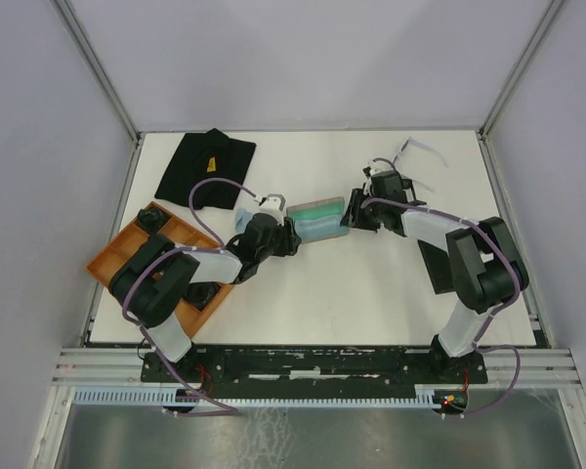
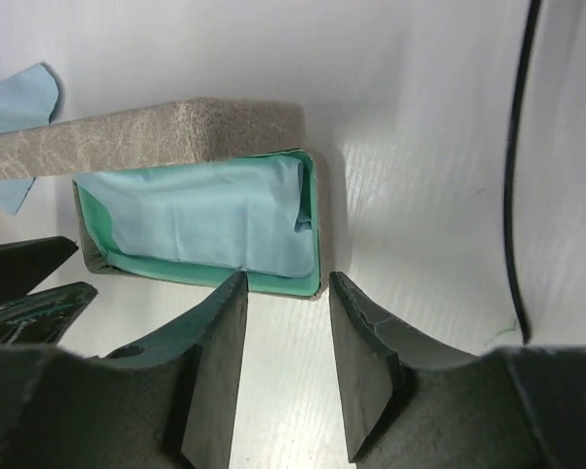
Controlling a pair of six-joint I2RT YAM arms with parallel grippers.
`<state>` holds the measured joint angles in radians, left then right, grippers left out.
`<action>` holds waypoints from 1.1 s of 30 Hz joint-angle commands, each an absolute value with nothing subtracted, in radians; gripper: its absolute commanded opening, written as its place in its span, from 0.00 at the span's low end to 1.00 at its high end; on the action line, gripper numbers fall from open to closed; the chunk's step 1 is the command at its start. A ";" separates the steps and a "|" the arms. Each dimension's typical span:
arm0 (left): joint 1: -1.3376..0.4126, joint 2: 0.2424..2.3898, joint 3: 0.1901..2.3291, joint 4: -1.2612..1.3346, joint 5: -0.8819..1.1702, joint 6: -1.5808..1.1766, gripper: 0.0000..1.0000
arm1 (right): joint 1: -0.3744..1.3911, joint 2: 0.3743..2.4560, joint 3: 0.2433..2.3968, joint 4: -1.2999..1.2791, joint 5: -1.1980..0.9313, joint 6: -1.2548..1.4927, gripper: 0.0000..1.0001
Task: Organize the sunglasses
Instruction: Move the sunglasses case at the center of the board.
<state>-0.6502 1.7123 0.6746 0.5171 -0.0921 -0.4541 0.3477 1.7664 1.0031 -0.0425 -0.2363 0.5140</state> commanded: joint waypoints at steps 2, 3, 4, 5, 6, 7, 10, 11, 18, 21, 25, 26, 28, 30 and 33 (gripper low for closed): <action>-0.650 1.592 0.647 0.491 -0.168 -0.494 0.57 | 0.347 1.618 0.986 -0.056 -0.116 0.455 0.49; -0.651 1.569 0.644 0.475 -0.180 -0.494 0.58 | 0.347 1.595 0.982 -0.063 -0.093 0.447 0.50; -0.652 1.544 0.641 0.460 -0.194 -0.497 0.59 | 0.347 1.571 0.978 -0.072 -0.065 0.442 0.50; -0.650 1.520 0.637 0.445 -0.207 -0.500 0.60 | 0.345 1.552 0.977 -0.084 -0.032 0.434 0.51; -0.651 1.494 0.633 0.428 -0.220 -0.502 0.60 | 0.343 1.536 0.981 -0.101 0.001 0.426 0.51; -0.650 1.470 0.631 0.404 -0.237 -0.506 0.61 | 0.340 1.525 0.987 -0.122 0.039 0.419 0.51; -0.650 1.387 0.633 0.325 -0.287 -0.513 0.61 | 0.330 1.532 1.032 -0.195 0.133 0.389 0.51; -0.650 1.367 0.636 0.297 -0.296 -0.515 0.61 | 0.325 1.552 1.074 -0.224 0.151 0.372 0.51; -0.651 1.229 0.632 0.149 -0.328 -0.537 0.61 | 0.306 1.759 1.297 -0.335 0.088 0.255 0.52; -0.650 1.180 0.615 0.127 -0.329 -0.540 0.61 | 0.301 1.846 1.386 -0.378 0.076 0.232 0.52; -0.650 1.140 0.608 0.096 -0.355 -0.527 0.61 | 0.290 1.938 1.472 -0.414 0.089 0.214 0.50; -0.650 1.135 0.608 0.095 -0.356 -0.526 0.61 | 0.290 1.948 1.481 -0.414 0.086 0.212 0.50; -0.650 1.133 0.606 0.097 -0.356 -0.525 0.61 | 0.287 1.974 1.504 -0.425 0.080 0.204 0.49; -0.650 1.137 0.608 0.098 -0.355 -0.524 0.61 | 0.285 2.000 1.523 -0.434 0.081 0.199 0.47; -0.650 1.141 0.609 0.098 -0.355 -0.523 0.60 | 0.283 2.028 1.541 -0.438 0.080 0.196 0.42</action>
<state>-0.6502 1.1557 0.6098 0.0963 -0.3294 -0.4896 0.2897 2.0029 1.4811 -0.4252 0.0795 0.2184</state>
